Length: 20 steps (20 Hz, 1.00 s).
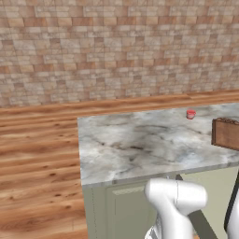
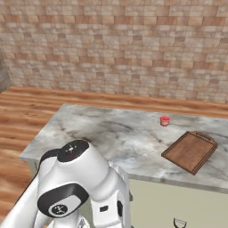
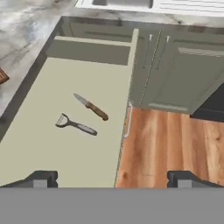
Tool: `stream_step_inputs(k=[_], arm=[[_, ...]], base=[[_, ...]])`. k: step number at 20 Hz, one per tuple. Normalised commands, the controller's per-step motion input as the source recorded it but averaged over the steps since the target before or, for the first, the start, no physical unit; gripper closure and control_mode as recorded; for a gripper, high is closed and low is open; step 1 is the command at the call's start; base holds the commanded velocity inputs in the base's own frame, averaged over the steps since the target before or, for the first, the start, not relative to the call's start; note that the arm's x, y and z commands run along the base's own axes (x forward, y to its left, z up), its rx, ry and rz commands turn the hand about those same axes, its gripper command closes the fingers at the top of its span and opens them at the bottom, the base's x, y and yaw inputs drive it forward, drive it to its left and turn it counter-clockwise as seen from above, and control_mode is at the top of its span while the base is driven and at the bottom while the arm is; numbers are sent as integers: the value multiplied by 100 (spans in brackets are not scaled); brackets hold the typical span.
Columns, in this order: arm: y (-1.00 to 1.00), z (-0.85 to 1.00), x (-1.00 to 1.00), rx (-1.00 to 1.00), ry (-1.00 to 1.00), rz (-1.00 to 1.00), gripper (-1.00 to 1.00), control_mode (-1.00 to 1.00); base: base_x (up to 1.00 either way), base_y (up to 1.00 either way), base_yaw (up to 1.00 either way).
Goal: Open the drawer on the right and place the cutting tools on the cutting board.
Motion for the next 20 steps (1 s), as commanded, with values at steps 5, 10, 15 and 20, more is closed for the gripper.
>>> stream_step_inputs(k=[5,10,15,20], arm=[[-15,0,33,0,18,38,-100,-100],[-42,-6,41,0,18,49,-100,-100],[-23,-10,47,6,17,36,-100,-100],[0,-8,0,-1,1,0,-100,-100]], base=[[0,0,0],[0,0,0],[0,0,0],[0,0,0]])
